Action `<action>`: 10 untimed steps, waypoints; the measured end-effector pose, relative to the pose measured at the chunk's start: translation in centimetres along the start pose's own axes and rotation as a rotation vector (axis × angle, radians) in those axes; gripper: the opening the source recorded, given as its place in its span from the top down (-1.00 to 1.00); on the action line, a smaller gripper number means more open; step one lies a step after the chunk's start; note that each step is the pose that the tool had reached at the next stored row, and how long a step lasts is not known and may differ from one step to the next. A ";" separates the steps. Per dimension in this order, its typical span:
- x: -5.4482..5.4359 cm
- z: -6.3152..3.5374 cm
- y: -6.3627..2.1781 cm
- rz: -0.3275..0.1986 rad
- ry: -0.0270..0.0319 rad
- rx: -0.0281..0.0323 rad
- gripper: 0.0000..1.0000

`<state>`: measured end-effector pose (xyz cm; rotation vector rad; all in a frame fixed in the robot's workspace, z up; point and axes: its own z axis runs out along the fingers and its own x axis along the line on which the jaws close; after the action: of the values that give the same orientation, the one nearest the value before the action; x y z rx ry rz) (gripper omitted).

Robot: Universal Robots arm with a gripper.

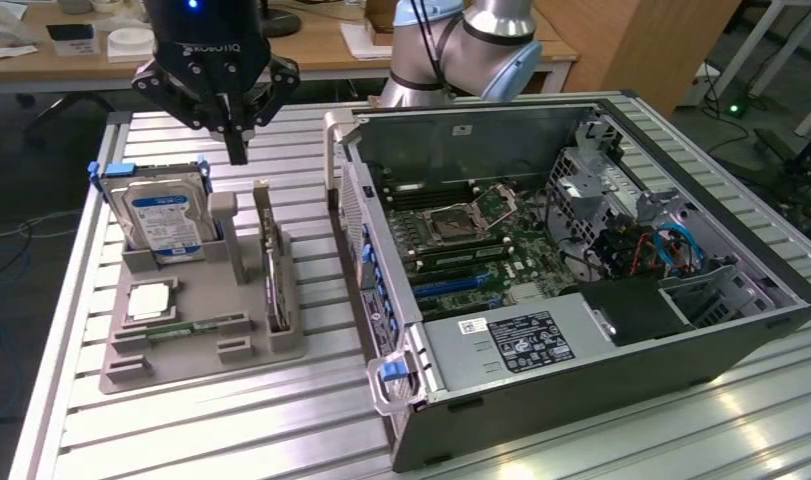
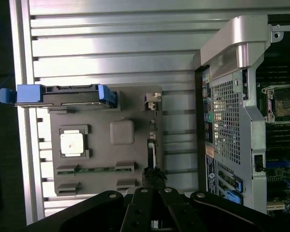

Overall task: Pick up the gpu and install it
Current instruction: 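Pick up the gpu and move the gpu toward the slot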

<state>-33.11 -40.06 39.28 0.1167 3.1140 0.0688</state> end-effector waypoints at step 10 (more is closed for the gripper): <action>0.0 0.00 0.00 0.000 0.0000 0.0000 0.66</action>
<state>-33.11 -40.06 39.28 0.1167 3.1140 0.0688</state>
